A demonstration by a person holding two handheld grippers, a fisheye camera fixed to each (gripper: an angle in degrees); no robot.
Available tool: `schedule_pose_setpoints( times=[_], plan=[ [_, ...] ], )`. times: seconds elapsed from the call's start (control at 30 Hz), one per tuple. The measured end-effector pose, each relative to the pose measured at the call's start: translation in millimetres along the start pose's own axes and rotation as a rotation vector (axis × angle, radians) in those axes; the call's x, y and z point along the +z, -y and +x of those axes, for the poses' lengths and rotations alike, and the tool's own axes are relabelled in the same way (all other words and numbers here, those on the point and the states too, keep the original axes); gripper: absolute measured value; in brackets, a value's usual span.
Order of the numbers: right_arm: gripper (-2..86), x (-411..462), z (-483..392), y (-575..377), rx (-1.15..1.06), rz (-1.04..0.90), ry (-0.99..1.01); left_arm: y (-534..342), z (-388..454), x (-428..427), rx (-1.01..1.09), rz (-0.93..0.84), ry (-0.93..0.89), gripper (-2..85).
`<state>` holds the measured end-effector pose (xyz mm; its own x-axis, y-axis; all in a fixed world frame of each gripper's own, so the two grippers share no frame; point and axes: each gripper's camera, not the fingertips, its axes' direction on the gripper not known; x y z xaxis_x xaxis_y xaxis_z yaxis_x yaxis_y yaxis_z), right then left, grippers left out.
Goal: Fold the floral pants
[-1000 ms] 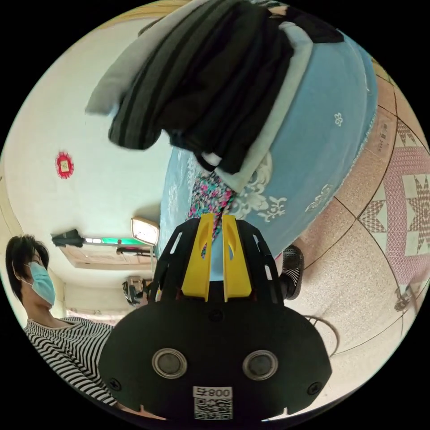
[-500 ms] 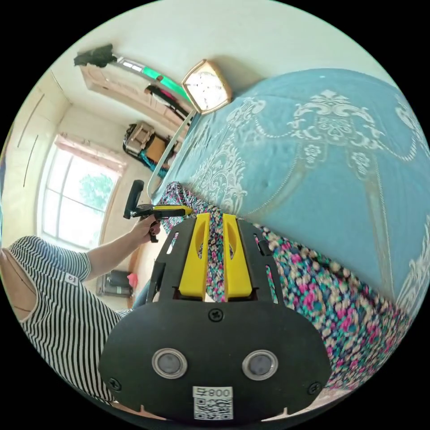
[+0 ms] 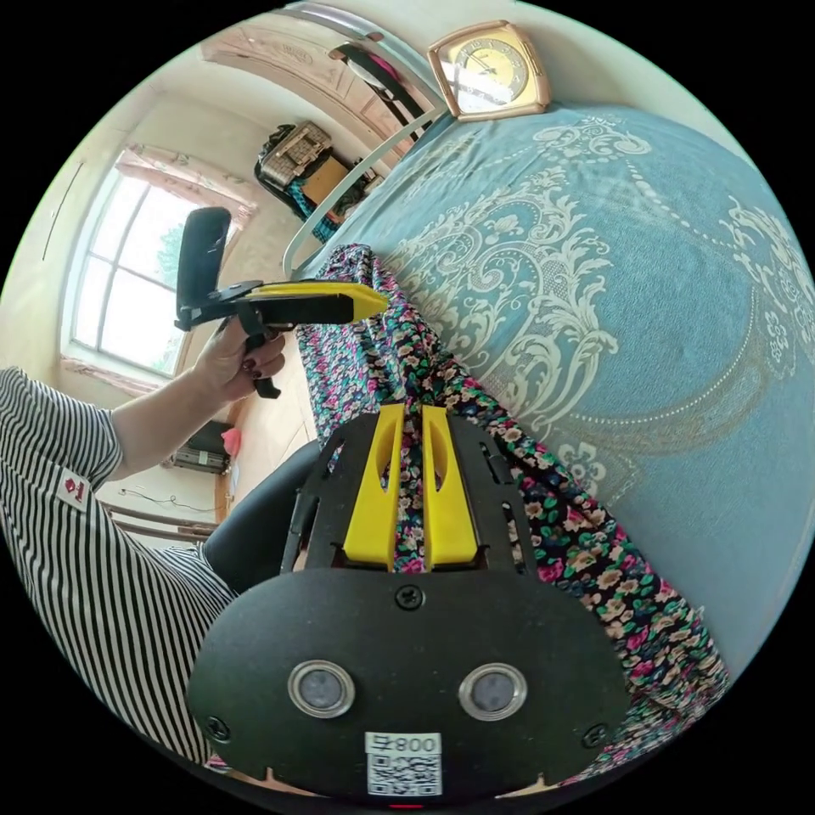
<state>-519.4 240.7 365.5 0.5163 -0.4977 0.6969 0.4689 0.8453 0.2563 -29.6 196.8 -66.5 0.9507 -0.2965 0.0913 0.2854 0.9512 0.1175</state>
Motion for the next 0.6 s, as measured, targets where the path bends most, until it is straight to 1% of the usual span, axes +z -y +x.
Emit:
schedule_pose_setpoints(
  times=[0.13, 0.2, 0.33, 0.4, 0.47, 0.5, 0.6],
  plan=[
    [2.7, 11.5, -14.7, 19.3, -0.014, -0.002, -0.024, 2.2, 13.6, 1.8, 0.072, -0.106, -0.003, 6.1],
    [2.5, 18.3, -20.5, 31.0, -0.012, -0.004, -0.016, -2.0, 16.3, -4.0, 0.063, -0.107, 0.013, 6.4],
    [2.4, 23.9, -31.9, 47.6, -0.029, 0.013, -0.030, -1.7, 21.8, -29.7, 0.065, -0.045, -0.019, 6.5],
    [2.4, 28.1, -39.7, 59.4, -0.046, 0.011, -0.035, 2.8, 24.7, -31.0, 0.083, -0.075, -0.014, 6.3],
    [2.4, 30.8, -44.7, 68.0, -0.055, 0.009, -0.040, 6.4, 25.9, -25.5, 0.078, -0.166, 0.050, 4.6],
    [2.5, 32.3, -47.3, 73.7, -0.059, 0.006, -0.042, 6.4, 26.2, -26.7, 0.075, -0.171, 0.063, 3.9],
    [2.6, 33.7, -52.3, 86.4, -0.061, 0.004, -0.039, 2.8, 25.1, -48.0, 0.035, -0.100, 0.048, 1.9]
  ],
)
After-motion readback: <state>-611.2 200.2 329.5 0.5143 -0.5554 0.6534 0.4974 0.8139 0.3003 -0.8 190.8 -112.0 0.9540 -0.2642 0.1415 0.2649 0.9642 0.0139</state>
